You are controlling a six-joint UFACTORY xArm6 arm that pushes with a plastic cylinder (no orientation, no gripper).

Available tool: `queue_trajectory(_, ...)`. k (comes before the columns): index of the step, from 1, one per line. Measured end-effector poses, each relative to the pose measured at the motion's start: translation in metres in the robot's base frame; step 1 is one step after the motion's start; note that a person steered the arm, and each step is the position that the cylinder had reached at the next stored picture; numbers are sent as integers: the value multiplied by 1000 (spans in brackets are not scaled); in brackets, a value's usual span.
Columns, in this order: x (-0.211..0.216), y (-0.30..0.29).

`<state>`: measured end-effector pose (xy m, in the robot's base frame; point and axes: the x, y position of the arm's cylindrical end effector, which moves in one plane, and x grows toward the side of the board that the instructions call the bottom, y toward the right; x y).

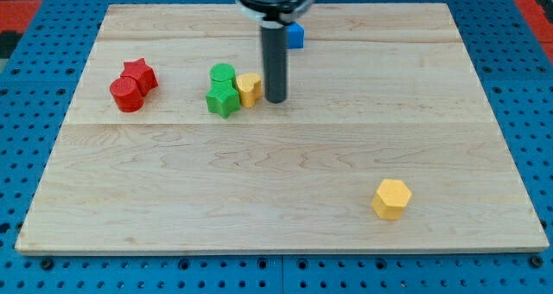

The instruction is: Move your arm to the top right side of the board

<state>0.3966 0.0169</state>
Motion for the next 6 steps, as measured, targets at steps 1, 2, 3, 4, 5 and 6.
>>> queue_trajectory(1, 11, 61)
queue_trajectory(2, -44, 129)
queue_trajectory(3, -118, 142)
queue_trajectory(4, -187, 121)
queue_trajectory(5, -203, 87)
queue_trajectory(6, -202, 61)
